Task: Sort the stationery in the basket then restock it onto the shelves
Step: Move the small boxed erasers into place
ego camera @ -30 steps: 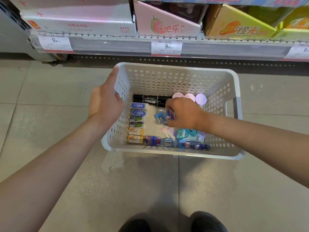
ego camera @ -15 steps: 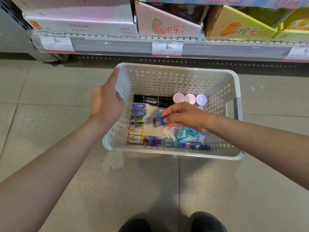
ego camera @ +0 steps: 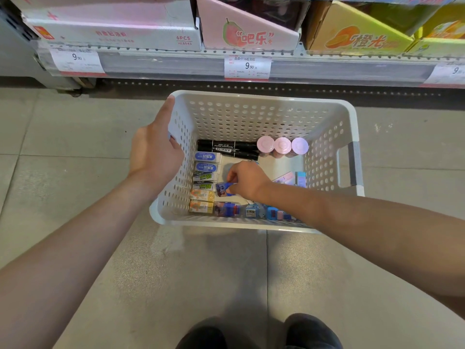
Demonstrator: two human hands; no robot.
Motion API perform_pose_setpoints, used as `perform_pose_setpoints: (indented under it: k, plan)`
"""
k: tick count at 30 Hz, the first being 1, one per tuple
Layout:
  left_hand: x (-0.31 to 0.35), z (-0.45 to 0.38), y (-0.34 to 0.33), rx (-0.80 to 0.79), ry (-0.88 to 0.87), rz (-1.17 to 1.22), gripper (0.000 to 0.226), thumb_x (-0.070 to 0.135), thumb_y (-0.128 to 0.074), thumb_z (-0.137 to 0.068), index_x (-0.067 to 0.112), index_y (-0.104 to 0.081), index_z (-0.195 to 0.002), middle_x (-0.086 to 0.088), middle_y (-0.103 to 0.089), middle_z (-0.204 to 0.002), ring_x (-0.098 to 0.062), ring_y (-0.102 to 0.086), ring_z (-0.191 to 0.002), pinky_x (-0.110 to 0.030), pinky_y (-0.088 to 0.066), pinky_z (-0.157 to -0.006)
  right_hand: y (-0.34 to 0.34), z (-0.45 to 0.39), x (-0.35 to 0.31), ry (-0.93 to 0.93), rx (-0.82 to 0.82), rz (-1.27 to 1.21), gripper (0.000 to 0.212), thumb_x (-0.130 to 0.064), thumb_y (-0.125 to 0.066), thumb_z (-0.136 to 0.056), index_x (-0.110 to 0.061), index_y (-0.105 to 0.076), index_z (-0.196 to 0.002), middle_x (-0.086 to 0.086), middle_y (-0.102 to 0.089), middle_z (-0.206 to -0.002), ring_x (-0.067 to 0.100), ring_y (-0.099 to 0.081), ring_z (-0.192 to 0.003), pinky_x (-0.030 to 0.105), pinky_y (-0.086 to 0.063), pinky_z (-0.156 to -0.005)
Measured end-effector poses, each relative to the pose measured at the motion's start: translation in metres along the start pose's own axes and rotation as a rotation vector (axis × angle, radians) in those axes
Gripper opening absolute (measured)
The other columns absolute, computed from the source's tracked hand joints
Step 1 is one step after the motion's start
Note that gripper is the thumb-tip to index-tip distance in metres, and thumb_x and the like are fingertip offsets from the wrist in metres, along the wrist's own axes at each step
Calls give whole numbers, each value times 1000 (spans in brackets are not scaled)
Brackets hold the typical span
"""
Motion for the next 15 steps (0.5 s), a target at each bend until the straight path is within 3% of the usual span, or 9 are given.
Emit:
perform_pose_setpoints:
  k: [7, 11, 15]
  plan:
    - [0, 0, 0, 2, -6, -12, 72, -2, -42, -87, 29, -26, -150, -2, -37, -56, -17, -37, -50, -38, -46, -54, 3, 1, -14, 182, -131, 300, 21, 0, -63, -82, -5, -70, -102, 8, -69, -102, 21, -63, -95, 26, -46, -78]
    - [1, 0, 1, -1, -3, -9, 72, -2, -41, -88, 30, -25, -150, -2, -38, -58, -16, -37, -50, -44, -51, -55, -4, 2, -8, 188, -164, 332, 23, 4, -58, -82, -2, -70, -100, 11, -69, -100, 24, -64, -95, 26, -47, -80]
    - [0, -1, 0, -1, 8, -2, 72, -1, -41, -88, 33, -25, -150, -3, -40, -61, -19, -39, -52, -50, -55, -58, 0, 6, -9, 221, -164, 280, 28, 5, -54, -85, -2, -70, -107, 9, -68, -111, 23, -61, -104, 28, -46, -91]
Point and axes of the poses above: each hand's wrist, its own z-axis away from the middle knuckle, its own y-axis out of the back of the hand, x = y × z, the point moved 4 cm from there along -z, towards the middle knuckle
